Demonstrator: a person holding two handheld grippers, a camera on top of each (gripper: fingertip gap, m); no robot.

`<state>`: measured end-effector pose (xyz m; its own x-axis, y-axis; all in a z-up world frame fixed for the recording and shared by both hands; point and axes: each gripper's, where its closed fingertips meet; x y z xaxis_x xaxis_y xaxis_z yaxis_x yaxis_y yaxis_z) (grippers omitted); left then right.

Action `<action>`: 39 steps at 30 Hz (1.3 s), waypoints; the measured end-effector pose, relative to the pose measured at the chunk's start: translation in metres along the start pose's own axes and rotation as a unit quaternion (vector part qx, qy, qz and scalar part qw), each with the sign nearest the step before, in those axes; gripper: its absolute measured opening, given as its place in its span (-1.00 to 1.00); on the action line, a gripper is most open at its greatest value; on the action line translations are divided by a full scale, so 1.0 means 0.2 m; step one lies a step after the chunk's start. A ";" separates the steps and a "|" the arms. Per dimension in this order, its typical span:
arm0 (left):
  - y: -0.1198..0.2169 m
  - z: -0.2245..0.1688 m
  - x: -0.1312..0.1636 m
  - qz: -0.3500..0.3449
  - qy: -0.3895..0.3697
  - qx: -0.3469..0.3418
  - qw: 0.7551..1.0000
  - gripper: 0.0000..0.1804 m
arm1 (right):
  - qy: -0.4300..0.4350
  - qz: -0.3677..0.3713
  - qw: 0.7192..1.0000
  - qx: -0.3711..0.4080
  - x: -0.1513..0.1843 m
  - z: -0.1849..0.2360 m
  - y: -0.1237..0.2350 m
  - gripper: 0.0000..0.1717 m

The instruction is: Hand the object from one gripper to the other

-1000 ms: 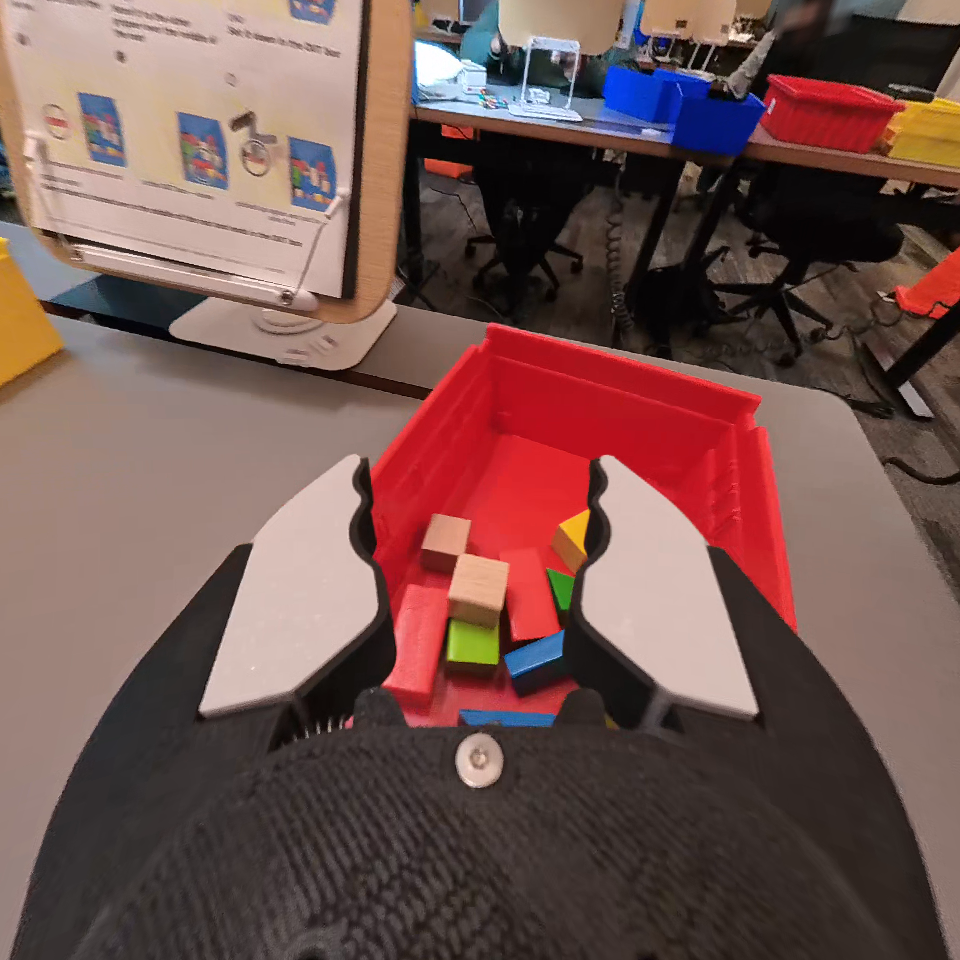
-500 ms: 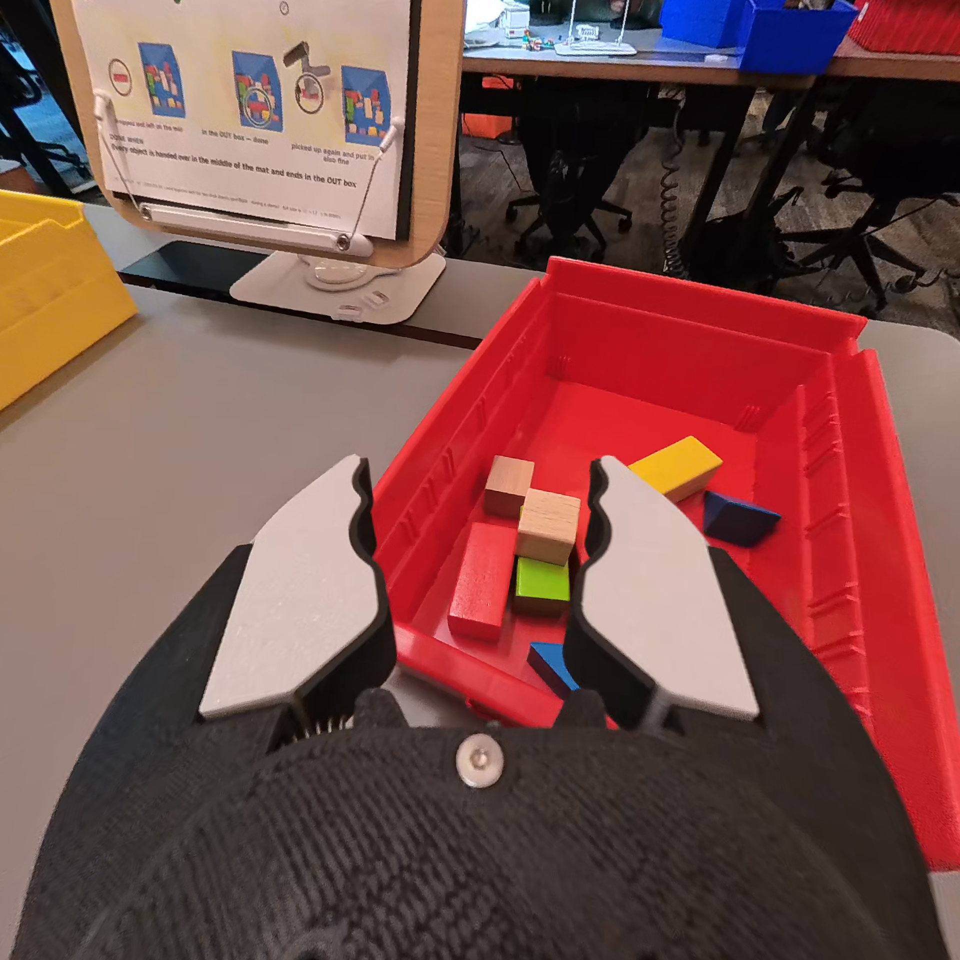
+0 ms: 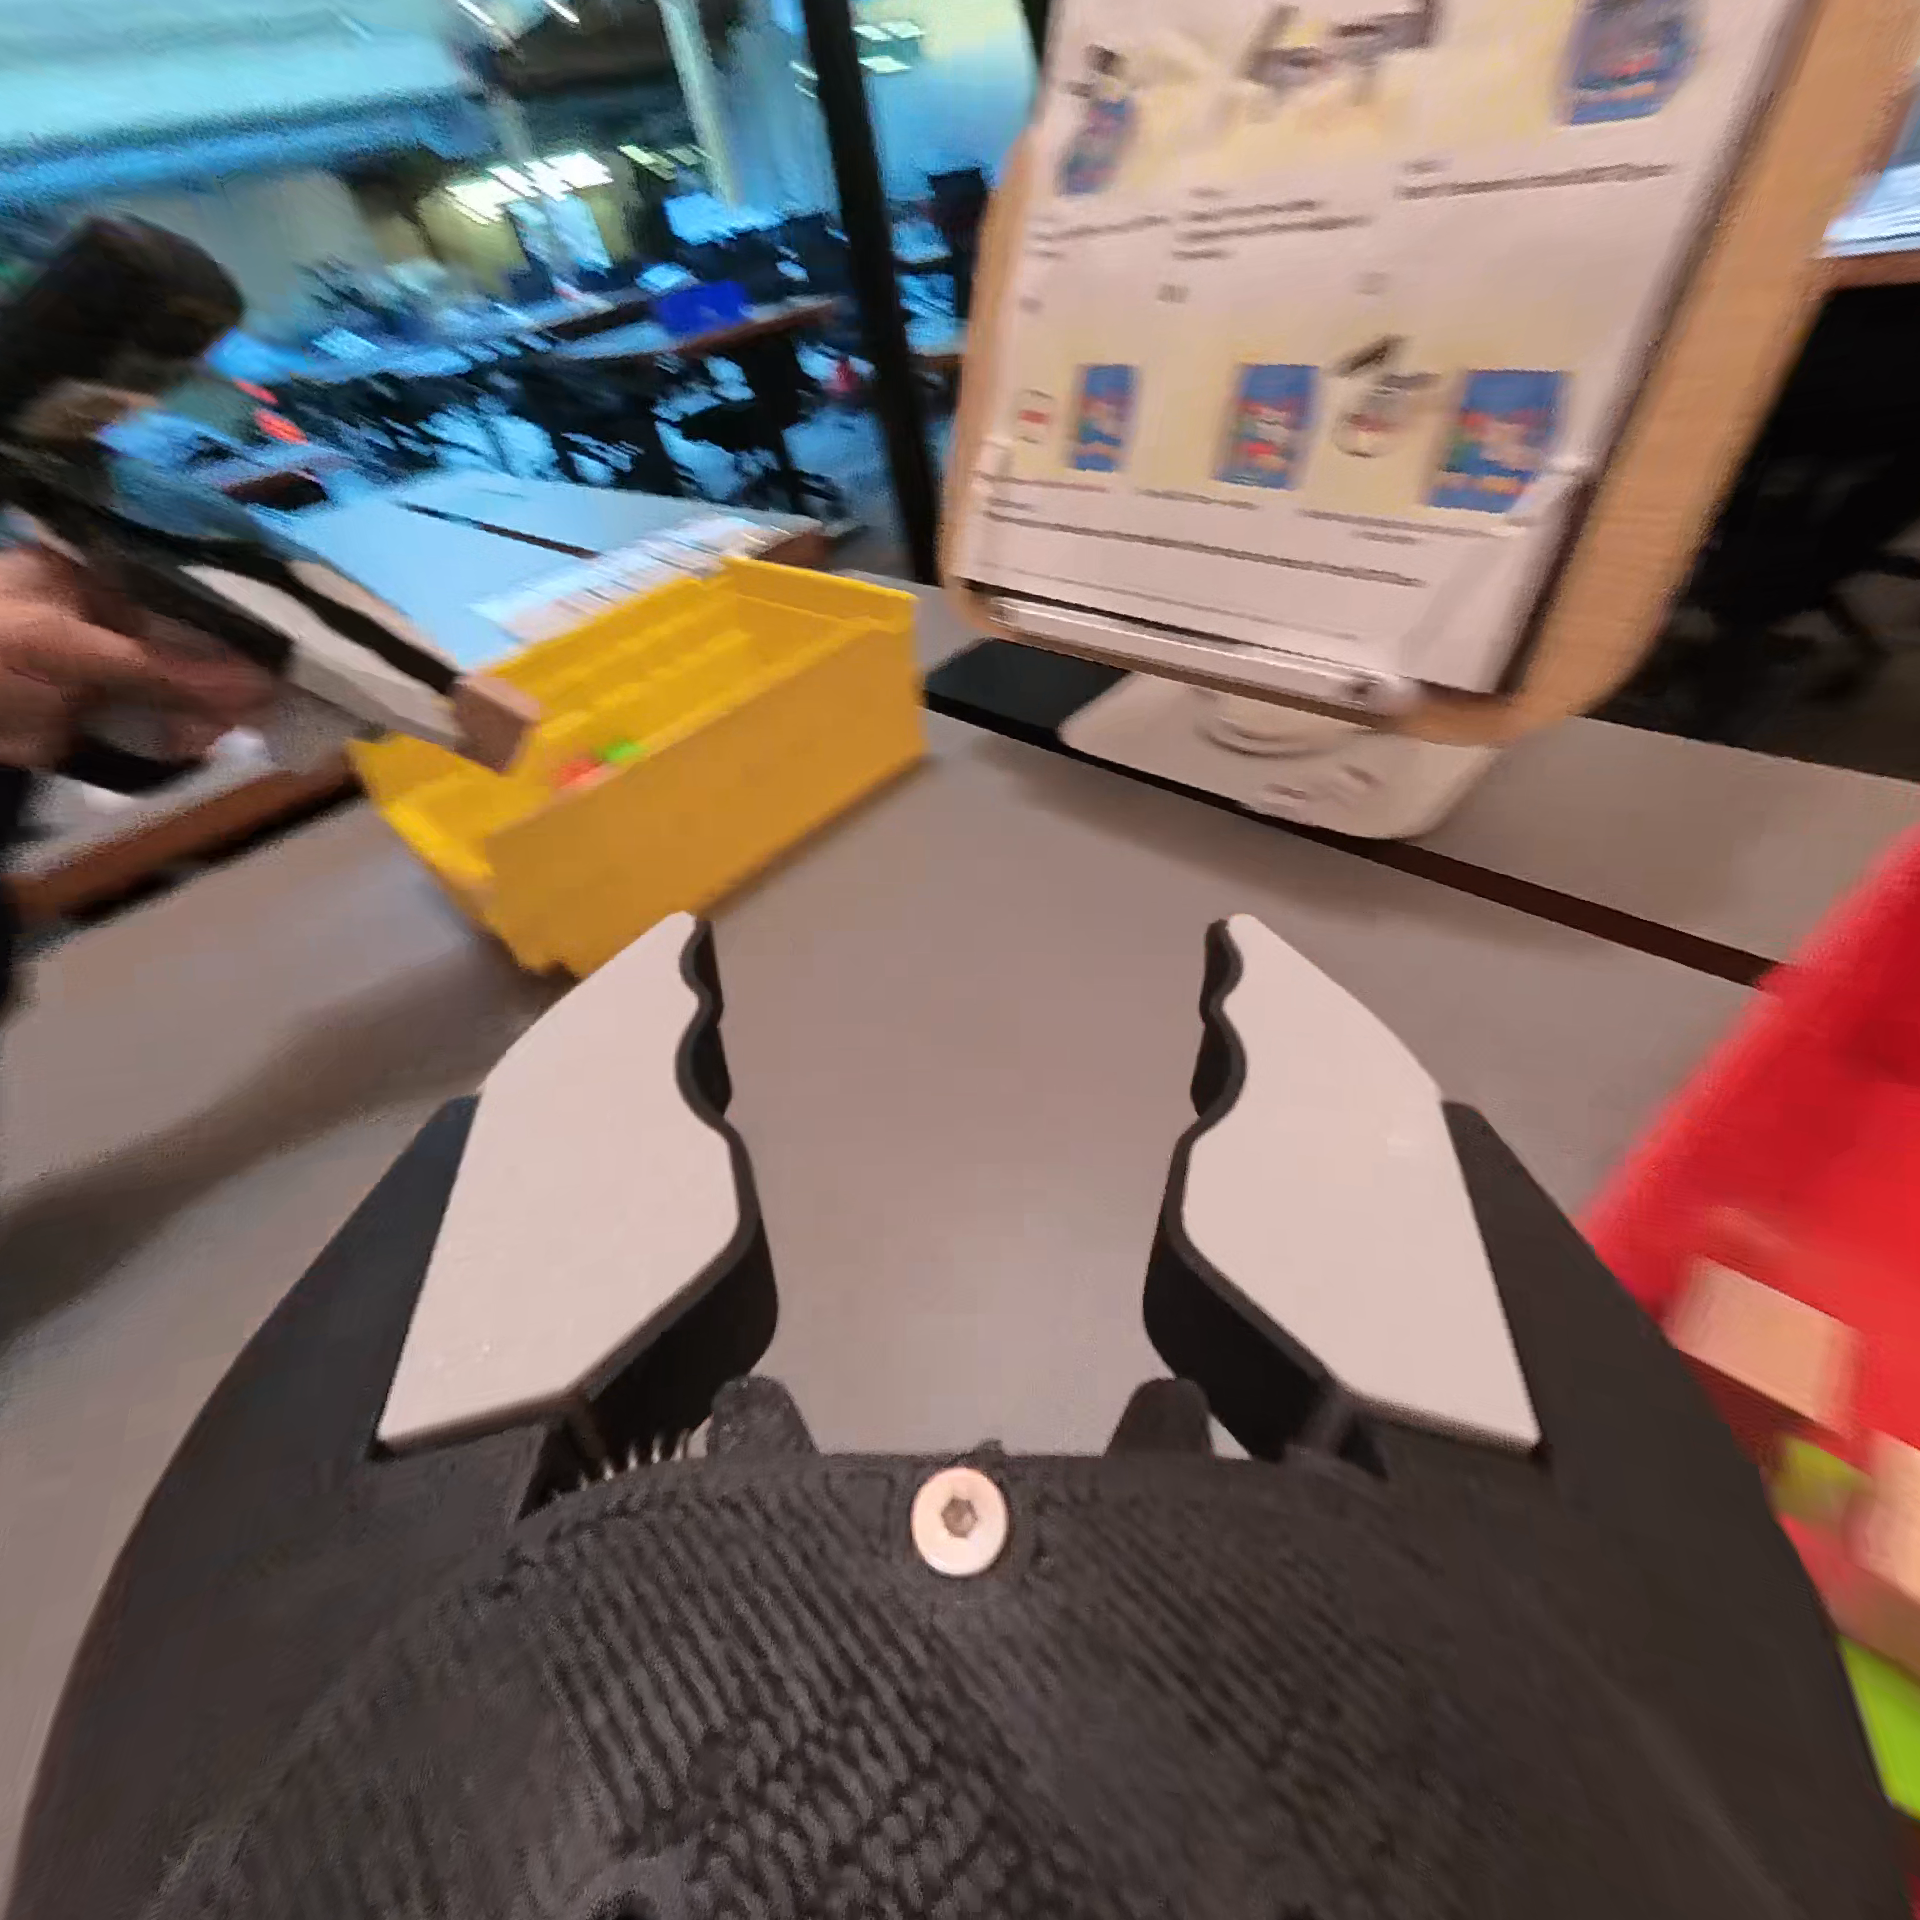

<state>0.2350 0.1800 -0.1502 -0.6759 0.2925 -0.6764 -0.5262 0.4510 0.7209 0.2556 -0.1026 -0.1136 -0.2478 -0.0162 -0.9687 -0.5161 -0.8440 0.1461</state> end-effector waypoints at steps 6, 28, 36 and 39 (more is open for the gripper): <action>0.13 -0.48 -0.20 -0.207 -0.118 0.207 0.949 -0.64 | -0.011 -0.063 0.972 -0.227 -0.12 0.48 -0.31 -0.13; 0.01 -0.81 -0.17 -0.231 -0.115 0.305 0.917 -0.63 | 0.043 -0.038 0.969 -0.242 -0.08 0.59 -0.33 -0.60; 0.00 -0.70 -0.09 -0.216 -0.078 0.271 0.935 -0.65 | 0.016 0.031 0.984 0.176 -0.07 -0.53 0.24 -0.59; -0.02 -0.68 -0.06 -0.214 -0.062 0.269 0.937 -0.66 | -0.002 0.082 0.961 0.265 0.01 -0.87 0.41 -0.59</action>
<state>0.1748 0.0596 -0.1236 -0.3798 0.0692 -0.9225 -0.3756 0.8998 0.2221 0.3551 -0.2661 -0.1390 -0.3644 -0.1225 -0.9232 -0.8144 -0.4390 0.3796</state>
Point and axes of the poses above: each gripper's, where its closed fingertips meet, y back along the fingers, x out of its underside, z = x × y across the jaws, and after that the axes turned 9 degrees about -x, right-handed
